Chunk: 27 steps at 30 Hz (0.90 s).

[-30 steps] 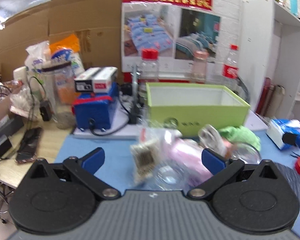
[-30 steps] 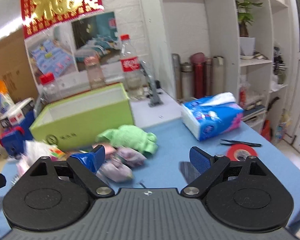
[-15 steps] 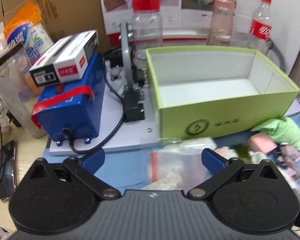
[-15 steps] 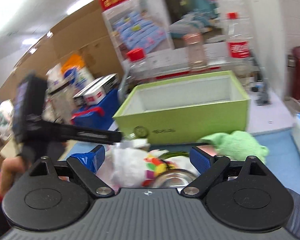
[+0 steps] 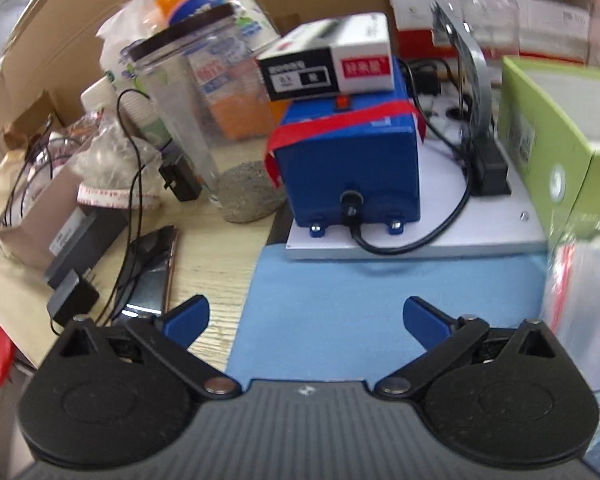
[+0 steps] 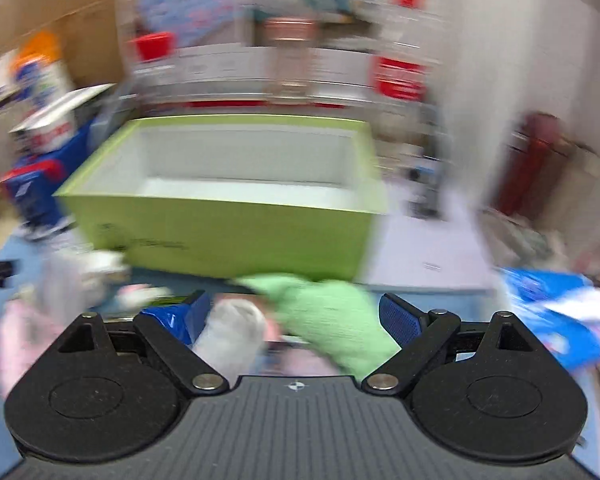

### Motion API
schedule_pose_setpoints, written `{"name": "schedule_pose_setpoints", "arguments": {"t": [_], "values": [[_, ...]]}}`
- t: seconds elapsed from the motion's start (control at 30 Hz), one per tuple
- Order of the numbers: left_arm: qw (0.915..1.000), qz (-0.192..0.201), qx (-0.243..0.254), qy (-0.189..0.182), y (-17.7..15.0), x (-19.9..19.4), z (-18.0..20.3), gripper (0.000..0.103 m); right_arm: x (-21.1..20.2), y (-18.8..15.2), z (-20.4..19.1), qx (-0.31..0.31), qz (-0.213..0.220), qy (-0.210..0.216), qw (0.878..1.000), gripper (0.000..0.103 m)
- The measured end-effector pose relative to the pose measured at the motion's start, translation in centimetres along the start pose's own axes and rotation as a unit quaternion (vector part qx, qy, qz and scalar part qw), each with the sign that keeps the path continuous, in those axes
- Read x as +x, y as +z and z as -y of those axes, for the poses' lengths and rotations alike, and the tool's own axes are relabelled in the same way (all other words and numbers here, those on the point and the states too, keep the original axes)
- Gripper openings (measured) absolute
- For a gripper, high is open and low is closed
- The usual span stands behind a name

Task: Organize soft objects
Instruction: 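Move the right tool toward the white printed sock while the left tool moves toward the cotton swab pack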

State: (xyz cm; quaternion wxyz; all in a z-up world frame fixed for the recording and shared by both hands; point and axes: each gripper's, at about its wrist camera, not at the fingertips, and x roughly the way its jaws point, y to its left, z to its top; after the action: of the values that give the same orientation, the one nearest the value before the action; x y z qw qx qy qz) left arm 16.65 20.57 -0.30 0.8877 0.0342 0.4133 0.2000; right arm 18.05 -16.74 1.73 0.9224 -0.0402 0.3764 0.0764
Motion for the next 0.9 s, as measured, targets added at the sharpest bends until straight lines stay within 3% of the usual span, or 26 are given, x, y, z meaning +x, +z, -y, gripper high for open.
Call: {"name": "schedule_pose_setpoints", "arguments": {"t": [0.07,0.17,0.27,0.4,0.5,0.63,0.73,0.83,0.9], "values": [[0.9992,0.013,-0.029,-0.026,0.3,-1.1,-0.5,0.102,-0.5,-0.5,2.6,0.048,0.015,-0.033,0.998,0.079],[0.9963,0.03,-0.056,-0.057,0.6,-2.6,-0.3,0.102,-1.4,-1.2,4.6,0.082,0.028,-0.014,0.996,0.079],[0.9948,0.039,-0.065,-0.068,0.7,-3.5,0.6,0.102,-0.8,-2.0,4.8,0.083,0.013,-0.02,0.996,0.079],[0.9953,0.04,-0.057,-0.067,0.8,-4.0,1.4,0.102,0.8,-1.5,3.6,0.103,-0.006,0.069,0.992,0.079],[0.9953,0.039,-0.058,-0.067,0.5,-4.2,1.3,0.102,3.0,-0.3,2.0,0.083,-0.022,0.098,0.991,0.079],[0.9946,0.03,-0.072,-0.069,0.2,-3.7,0.9,0.102,7.1,0.5,1.8,0.069,-0.066,0.035,0.995,0.079],[0.9938,0.018,-0.08,-0.075,0.1,-3.2,0.7,0.102,9.6,0.0,1.1,0.038,-0.107,0.059,0.992,0.079],[0.9933,0.017,-0.084,-0.077,-0.1,-3.1,0.5,0.102,9.6,-0.3,2.4,0.076,-0.107,0.07,0.989,0.079],[0.9928,0.018,-0.088,-0.078,-0.2,-3.0,0.4,0.102,8.8,-0.7,3.4,0.084,-0.103,0.035,0.991,0.079]]}}
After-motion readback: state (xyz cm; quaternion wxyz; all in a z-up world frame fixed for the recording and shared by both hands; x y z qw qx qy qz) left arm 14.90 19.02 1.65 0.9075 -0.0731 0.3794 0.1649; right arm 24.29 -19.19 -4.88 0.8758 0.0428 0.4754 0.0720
